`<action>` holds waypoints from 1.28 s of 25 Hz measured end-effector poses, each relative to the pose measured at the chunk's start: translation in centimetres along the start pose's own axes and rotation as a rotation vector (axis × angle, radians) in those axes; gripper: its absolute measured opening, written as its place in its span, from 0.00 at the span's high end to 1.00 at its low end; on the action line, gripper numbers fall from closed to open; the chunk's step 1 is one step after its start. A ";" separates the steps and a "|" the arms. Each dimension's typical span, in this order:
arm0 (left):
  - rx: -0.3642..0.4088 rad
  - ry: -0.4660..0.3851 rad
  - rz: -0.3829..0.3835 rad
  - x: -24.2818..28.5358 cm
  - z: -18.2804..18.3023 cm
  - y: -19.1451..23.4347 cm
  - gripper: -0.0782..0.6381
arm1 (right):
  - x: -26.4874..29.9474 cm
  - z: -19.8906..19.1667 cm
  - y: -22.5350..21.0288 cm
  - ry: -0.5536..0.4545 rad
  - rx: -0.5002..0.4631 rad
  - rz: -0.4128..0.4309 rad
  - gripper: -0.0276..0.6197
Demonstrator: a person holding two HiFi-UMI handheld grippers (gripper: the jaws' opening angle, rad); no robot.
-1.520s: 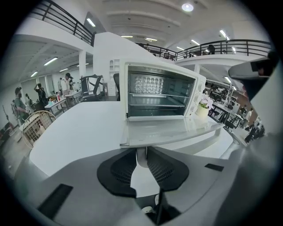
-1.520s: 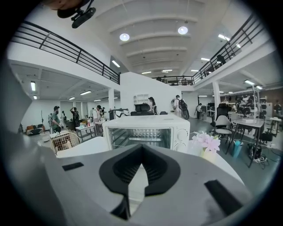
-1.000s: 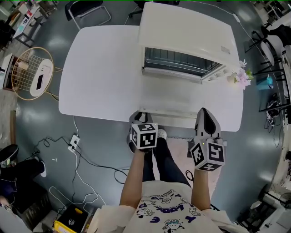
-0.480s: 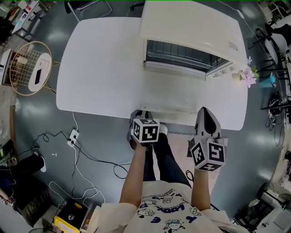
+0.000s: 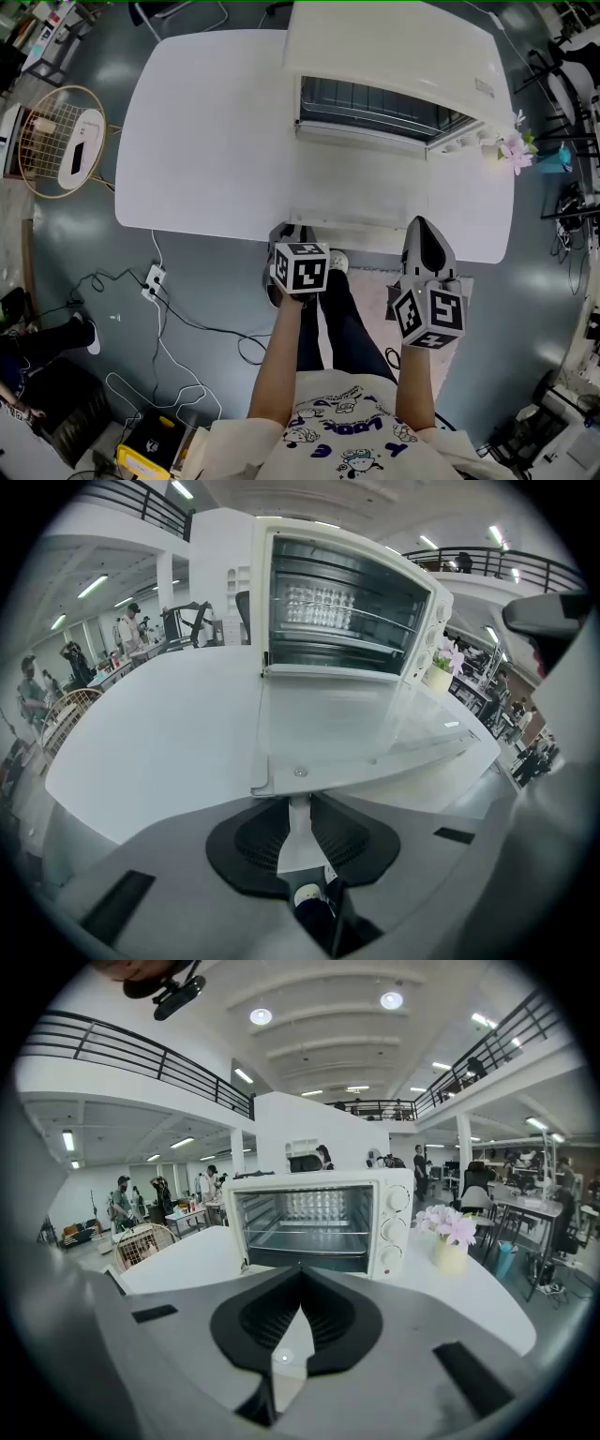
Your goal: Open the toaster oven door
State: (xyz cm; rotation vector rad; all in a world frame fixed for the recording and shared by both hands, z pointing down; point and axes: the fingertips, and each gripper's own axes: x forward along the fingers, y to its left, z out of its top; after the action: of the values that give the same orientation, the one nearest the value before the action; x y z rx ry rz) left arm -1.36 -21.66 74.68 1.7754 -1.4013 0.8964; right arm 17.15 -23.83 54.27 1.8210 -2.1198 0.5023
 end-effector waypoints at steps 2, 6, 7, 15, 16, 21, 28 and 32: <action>0.006 -0.005 0.006 0.0 0.1 -0.1 0.78 | -0.1 0.1 -0.1 -0.002 0.002 -0.002 0.96; 0.027 -0.025 0.029 -0.2 0.0 -0.1 0.78 | -0.4 0.3 -0.2 -0.007 0.004 -0.005 0.96; 0.030 -0.029 0.031 -0.3 0.0 -0.1 0.78 | -0.5 0.4 -0.2 -0.010 0.005 -0.005 0.96; 0.019 -0.059 0.025 -1.1 0.3 0.0 0.78 | -1.3 1.3 0.4 -0.036 0.004 0.003 0.96; 0.018 -0.064 0.024 -1.2 0.3 0.0 0.78 | -1.4 1.4 0.5 -0.038 0.004 0.004 0.96; 0.004 -0.088 0.012 -2.1 0.6 -0.1 0.78 | -1.9 1.6 0.4 -0.046 0.004 0.004 0.96; -0.004 -0.118 0.006 -4.0 0.7 -0.2 0.78 | -2.8 2.0 0.9 -0.060 0.003 0.010 0.96; -0.018 -0.133 0.011 -5.7 0.7 0.5 0.78 | -3.3 2.8 1.2 -0.078 0.002 0.014 0.96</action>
State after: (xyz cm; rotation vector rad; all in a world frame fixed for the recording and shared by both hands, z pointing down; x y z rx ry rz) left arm -2.78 -19.45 69.53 1.8442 -1.4994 0.7811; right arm 16.43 -21.99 50.25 1.8572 -2.1848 0.4430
